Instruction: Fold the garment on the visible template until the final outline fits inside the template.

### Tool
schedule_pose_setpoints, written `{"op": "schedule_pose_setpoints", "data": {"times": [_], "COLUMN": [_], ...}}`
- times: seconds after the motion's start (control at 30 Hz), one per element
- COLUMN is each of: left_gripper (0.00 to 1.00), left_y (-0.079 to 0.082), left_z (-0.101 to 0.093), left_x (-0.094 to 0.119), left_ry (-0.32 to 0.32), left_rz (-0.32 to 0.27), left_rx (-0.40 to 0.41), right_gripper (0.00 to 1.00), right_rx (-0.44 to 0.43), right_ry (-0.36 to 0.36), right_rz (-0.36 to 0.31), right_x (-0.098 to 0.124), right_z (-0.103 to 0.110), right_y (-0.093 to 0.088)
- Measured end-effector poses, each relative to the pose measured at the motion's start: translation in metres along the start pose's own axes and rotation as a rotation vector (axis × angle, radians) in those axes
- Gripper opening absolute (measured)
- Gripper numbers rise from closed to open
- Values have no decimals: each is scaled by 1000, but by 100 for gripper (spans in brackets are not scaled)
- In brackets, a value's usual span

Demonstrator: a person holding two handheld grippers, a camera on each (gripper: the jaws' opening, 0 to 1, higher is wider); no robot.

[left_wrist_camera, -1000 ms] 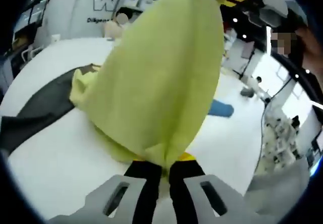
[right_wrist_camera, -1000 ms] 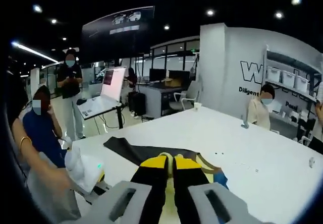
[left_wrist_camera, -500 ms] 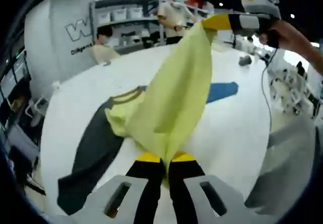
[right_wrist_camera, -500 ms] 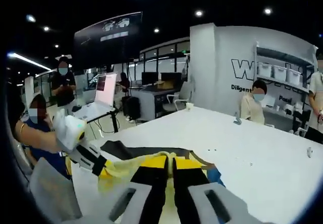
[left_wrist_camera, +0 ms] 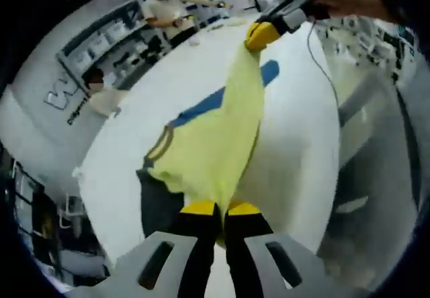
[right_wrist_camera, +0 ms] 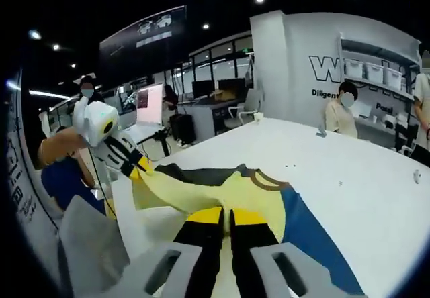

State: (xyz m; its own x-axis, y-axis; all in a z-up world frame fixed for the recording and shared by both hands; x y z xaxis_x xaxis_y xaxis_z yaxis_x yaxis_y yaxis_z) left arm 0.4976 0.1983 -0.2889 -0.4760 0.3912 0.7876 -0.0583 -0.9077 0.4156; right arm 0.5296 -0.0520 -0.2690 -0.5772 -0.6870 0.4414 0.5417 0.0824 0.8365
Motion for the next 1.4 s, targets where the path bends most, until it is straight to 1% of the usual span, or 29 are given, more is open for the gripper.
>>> {"op": "schedule_pose_setpoints", "data": {"times": [0.07,0.13,0.2,0.23,0.27,0.3,0.33,0.37,0.43,0.47,0.5,0.53,0.6,0.67,0.73,0.8,0.87,0.9,0.97,1.07,1.13,1.2,1.23,1.27,1.3,1.33,1.4], "left_gripper": [0,0,0,0,0,0,0,0,1,3,5,7,11,16,24,30,37,40,41,39,41,40,40,41,41,41,40], "left_y": [-2,-4,-5,-5,-6,-4,-5,-7,-11,-12,-9,-8,-12,-21,-23,-27,-40,-45,-56,-67,-76,-78,-79,-84,-87,-90,-96], "left_z": [-11,-26,-31,-37,-45,-48,-50,-51,-54,-55,-57,-60,-63,-74,-81,-89,-105,-109,-113,-112,-113,-111,-110,-108,-108,-110,-111], "left_x": [-8,-17,-20,-24,-29,-29,-31,-34,-41,-44,-46,-48,-50,-54,-54,-55,-56,-57,-57,-54,-56,-55,-54,-56,-57,-60,-64], "left_ry": [-30,-73,-86,-99,-111,-108,-101,-89,-72,-52,-40,-40,-43,-68,-90,-87,-102,-102,-81,-17,-14,3,16,22,24,20,14], "left_rz": [-15,-27,-26,-26,-28,-29,-30,-30,-21,-30,-63,-83,-72,-25,-36,-54,-22,-8,25,48,67,79,76,58,39,5,-5], "left_rx": [8,44,48,55,73,75,69,63,63,94,128,145,150,158,164,222,267,278,299,317,336,355,411,475,531,617,719], "right_gripper": [0,0,0,0,0,0,0,0,0,0,0,0,0,0,0,0,0,0,0,0,0,0,0,0,0,0,0], "right_rx": [-6,-19,-6,39,68,41,27,-16,-32,-30,-26,-25,-35,-57,-54,-60,-67,-69,-90,-90,-92,-94,-93,-94,-95,-95,-98], "right_ry": [-12,-20,-30,-54,-72,-72,-72,-79,-85,-96,-111,-131,-146,-155,-156,-154,-155,-160,-162,-163,-164,-165,-166,-167,-166,-167,-168], "right_rz": [22,28,35,87,123,135,141,156,166,178,182,182,188,194,206,211,217,220,220,229,232,232,232,233,234,235,236], "right_x": [4,7,7,8,8,6,6,7,7,7,7,8,9,10,10,10,9,9,10,10,9,10,10,10,10,10,11], "right_z": [-2,-3,-3,-5,-6,-6,-7,-8,-9,-13,-16,-19,-21,-25,-26,-26,-30,-32,-31,-32,-34,-34,-33,-34,-34,-33,-32], "right_y": [-11,-24,-32,-44,-56,-70,-76,-87,-95,-103,-107,-111,-115,-121,-124,-126,-130,-131,-134,-137,-139,-140,-141,-142,-142,-143,-144]}}
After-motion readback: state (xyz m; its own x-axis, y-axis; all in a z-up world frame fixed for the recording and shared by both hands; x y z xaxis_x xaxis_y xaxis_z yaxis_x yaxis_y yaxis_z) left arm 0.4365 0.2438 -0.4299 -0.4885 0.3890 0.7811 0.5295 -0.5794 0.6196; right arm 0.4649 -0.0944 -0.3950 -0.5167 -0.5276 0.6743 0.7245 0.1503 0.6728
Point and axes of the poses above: the point that each gripper's makers call its tool centre point, and the gripper's own axes: x roughly backward along the fingers, z roughly to its left, y roughly out of its top, the point moved 7 cm from there along x, roughly backward along the fingers, and after that the axes turned 15 degrees about -x, right-handed, at the moved point
